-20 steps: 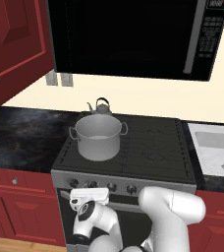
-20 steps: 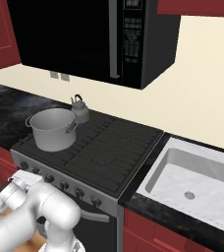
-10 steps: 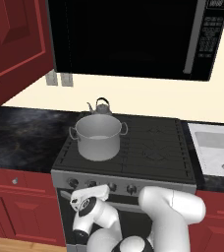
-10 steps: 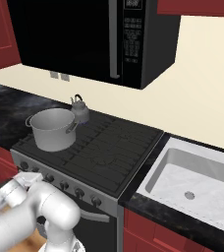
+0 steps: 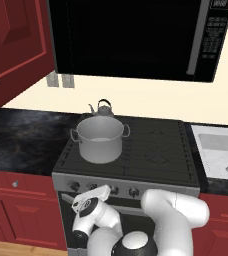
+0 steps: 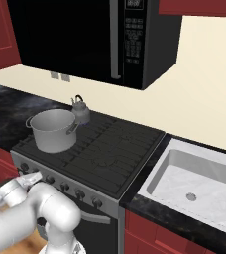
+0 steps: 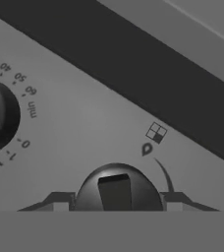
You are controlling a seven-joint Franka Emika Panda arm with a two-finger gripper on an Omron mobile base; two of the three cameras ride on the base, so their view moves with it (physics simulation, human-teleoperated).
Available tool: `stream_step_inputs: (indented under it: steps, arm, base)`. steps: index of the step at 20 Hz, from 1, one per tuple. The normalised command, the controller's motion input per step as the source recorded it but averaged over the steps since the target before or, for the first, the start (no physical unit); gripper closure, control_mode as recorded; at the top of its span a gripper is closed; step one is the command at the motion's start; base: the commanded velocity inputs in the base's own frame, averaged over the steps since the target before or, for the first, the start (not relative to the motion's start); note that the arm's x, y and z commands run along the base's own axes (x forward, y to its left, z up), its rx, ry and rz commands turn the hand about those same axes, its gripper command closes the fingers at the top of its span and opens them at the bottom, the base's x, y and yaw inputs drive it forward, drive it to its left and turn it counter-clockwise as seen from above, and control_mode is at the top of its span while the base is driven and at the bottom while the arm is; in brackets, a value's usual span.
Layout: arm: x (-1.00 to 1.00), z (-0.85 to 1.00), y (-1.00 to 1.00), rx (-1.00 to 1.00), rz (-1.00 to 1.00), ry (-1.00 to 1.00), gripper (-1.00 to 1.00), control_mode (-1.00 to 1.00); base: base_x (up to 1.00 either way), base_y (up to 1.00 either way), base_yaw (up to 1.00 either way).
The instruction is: Pick the kettle from the cabinet and place it on a stove burner. Then pick the pot from the counter and place it on another stove burner. Finally, turn both burners on.
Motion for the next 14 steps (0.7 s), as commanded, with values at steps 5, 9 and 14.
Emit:
stream_step_inputs:
  steps: [5, 9, 14]
  arm:
    - [0.00, 0.00, 0.01, -0.03, 0.00, 0.02, -1.00, -1.00]
    - [-0.18, 0.00, 0.08, -0.01, -0.01, -0.02, -1.00, -1.00]
    - [-0.37, 0.02, 0.02, -0.01, -0.01, -0.03, -1.00, -1.00]
  base:
    - [0.00, 0.00, 0.00]
    - [0.00, 0.00, 0.00]
    - [0.00, 0.00, 0.00]
